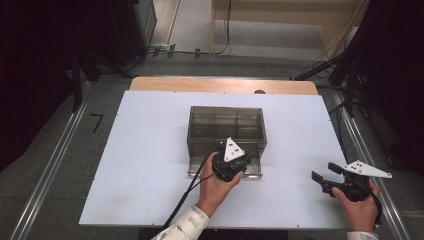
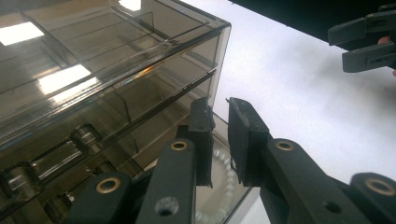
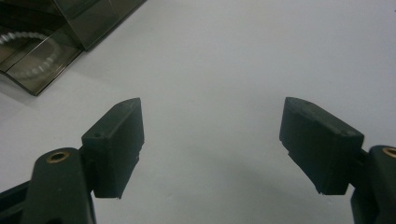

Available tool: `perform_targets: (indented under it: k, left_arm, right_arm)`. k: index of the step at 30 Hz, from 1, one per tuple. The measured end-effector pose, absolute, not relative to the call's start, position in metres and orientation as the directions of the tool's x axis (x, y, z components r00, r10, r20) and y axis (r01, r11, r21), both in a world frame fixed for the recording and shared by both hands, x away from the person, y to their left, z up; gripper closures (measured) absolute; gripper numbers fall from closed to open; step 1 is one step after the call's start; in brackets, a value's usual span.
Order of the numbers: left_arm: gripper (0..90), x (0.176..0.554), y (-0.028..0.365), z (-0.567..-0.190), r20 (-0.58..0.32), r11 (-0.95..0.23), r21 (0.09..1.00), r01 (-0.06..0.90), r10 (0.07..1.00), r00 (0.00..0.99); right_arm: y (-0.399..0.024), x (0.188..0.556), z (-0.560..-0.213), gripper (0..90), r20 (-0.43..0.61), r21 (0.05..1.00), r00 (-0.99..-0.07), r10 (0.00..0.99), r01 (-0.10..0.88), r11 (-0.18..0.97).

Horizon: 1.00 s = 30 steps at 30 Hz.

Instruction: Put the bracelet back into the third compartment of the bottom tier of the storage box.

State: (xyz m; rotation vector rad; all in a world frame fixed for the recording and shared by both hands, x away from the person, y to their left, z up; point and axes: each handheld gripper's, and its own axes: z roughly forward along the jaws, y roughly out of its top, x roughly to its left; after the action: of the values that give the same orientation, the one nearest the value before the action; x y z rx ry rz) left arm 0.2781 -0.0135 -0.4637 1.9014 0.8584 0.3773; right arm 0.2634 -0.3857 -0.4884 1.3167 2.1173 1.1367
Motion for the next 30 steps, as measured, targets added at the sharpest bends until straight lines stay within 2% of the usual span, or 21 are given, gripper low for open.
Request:
perform_targets:
  k: [5,8,21,28,30]
  left_arm:
    - [75.5,0.2774,-0.0129,-0.4631,-0.101,-0.27,0.878,0.396,0.703,0.704]
    - [70.5,0.2775,-0.0124,-0.4629,-0.099,-0.273,0.877,0.396,0.704,0.704]
    - [62.3,0.2728,-0.0136,-0.4631,-0.1,-0.275,0.881,0.386,0.689,0.718]
    - [39.1,0.2705,-0.0096,-0.4623,-0.117,-0.238,0.892,0.385,0.7,0.705]
    - [35.0,0.2688,-0.0084,-0.4623,-0.118,-0.239,0.89,0.387,0.701,0.703]
  right_arm:
    - [-0.3857,0.2633,-0.4885,20.3,0.083,0.803,-0.476,0.875,0.552,0.225]
    - [-0.3856,0.2632,-0.4885,20.3,0.082,0.803,-0.478,0.875,0.552,0.226]
    - [-0.3854,0.2631,-0.4884,20.3,0.08,0.802,-0.475,0.876,0.553,0.226]
    - [-0.3853,0.2631,-0.4886,20.3,0.078,0.802,-0.476,0.876,0.552,0.229]
    - [-0.3854,0.2631,-0.4887,20.3,0.077,0.802,-0.477,0.876,0.552,0.23]
